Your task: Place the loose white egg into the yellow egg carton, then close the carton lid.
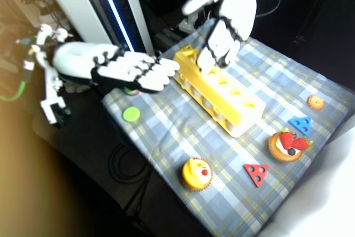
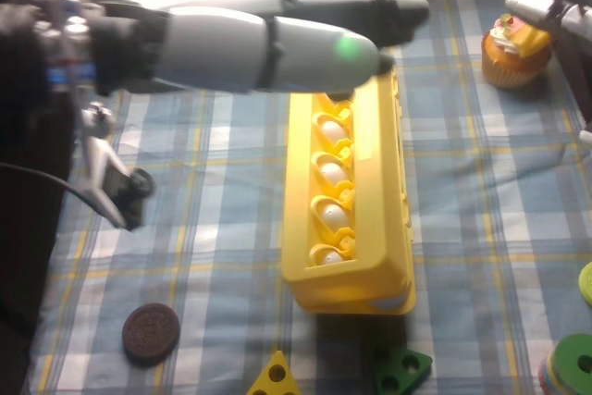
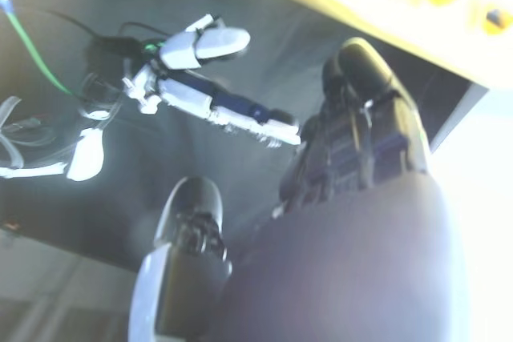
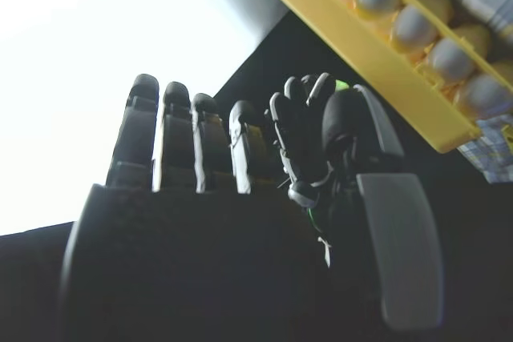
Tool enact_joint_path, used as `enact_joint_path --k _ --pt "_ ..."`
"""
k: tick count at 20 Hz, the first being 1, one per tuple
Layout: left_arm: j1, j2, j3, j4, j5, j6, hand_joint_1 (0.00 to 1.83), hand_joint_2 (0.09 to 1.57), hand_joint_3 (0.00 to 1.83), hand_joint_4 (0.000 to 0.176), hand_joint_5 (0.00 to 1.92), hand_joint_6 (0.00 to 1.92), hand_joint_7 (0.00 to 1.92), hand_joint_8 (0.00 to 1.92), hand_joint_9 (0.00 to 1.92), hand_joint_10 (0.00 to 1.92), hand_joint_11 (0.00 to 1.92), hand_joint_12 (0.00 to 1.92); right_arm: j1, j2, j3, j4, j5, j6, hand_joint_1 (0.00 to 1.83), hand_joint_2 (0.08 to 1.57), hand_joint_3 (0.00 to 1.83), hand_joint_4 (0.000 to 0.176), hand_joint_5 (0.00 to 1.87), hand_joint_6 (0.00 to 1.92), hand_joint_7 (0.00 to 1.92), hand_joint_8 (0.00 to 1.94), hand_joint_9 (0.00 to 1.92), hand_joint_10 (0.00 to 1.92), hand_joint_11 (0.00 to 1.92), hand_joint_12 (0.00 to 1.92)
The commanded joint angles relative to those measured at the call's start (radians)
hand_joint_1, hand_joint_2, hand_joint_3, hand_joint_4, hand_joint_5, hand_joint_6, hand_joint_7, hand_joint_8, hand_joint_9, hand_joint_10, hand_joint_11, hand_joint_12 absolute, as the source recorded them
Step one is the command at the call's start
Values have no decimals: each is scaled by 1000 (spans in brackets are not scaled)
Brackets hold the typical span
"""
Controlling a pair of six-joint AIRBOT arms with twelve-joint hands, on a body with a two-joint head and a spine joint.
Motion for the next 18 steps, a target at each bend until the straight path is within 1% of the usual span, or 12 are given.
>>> enact_joint_path --k 1,2,4,5,9,10,11,12,13,14,15,18 --pt "-13 26 -11 -107 -47 56 0 1250 3 0 15 14 88 5 164 16 0 930 5 7 -4 -5 140 -1 573 1325 0 65 0 0 0 0 0 0 0 0" --pt "-1 74 -41 -225 -55 178 0 1258 2 19 3 5 84 1 133 6 0 684 2 9 -5 -3 150 -1 570 1326 0 54 0 0 0 0 0 0 0 0" --pt "21 115 -66 -360 -85 308 0 1260 1 31 0 2 83 0 127 4 0 576 -3 13 -8 2 164 -1 570 1326 0 52 0 0 0 0 0 0 0 0" --pt "38 136 -77 -438 -112 383 0 1302 3 3 45 10 121 6 173 21 0 1088 -7 16 -11 5 175 -1 583 1315 0 63 0 0 0 0 0 0 0 0" --pt "148 207 -125 -720 -272 612 0 1304 3 1 47 9 123 5 175 22 0 1130 -19 28 -16 22 227 -1 584 1314 0 64 0 0 0 0 0 0 0 0" --pt "174 228 -141 -770 -308 658 183 1249 0 0 1 0 4 0 6 0 0 119 -20 31 -17 30 241 -1 711 1213 0 69 0 0 0 0 0 0 0 0" --pt "204 248 -158 -831 -350 715 330 1200 0 0 0 0 0 0 0 0 0 23 -24 35 -18 41 258 -1 712 1190 0 53 0 0 0 0 0 0 0 0" --pt "240 269 -174 -893 -399 768 504 1139 0 29 0 0 0 0 0 0 0 4 -34 39 -21 49 283 -1 619 1182 0 45 0 0 0 0 0 0 0 0" --pt "259 276 -180 -919 -425 781 631 1111 0 75 0 0 0 0 0 0 0 0 -38 42 -24 53 297 -1 544 1174 0 29 0 0 0 0 0 0 0 0" --pt "287 287 -184 -956 -467 789 631 1111 0 75 0 0 0 0 0 0 0 0 -46 48 -26 64 323 -1 544 1174 0 29 0 0 0 0 0 0 0 0" --pt "312 294 -186 -985 -503 793 640 1103 0 139 0 0 0 0 0 0 0 0 -52 53 -27 74 348 3 457 1152 0 35 0 0 0 0 0 0 0 0" --pt "386 305 -199 -1082 -644 828 601 1105 0 144 0 0 0 0 0 0 0 0 -92 66 -27 75 446 56 419 1142 0 33 0 0 0 0 0 0 0 0"
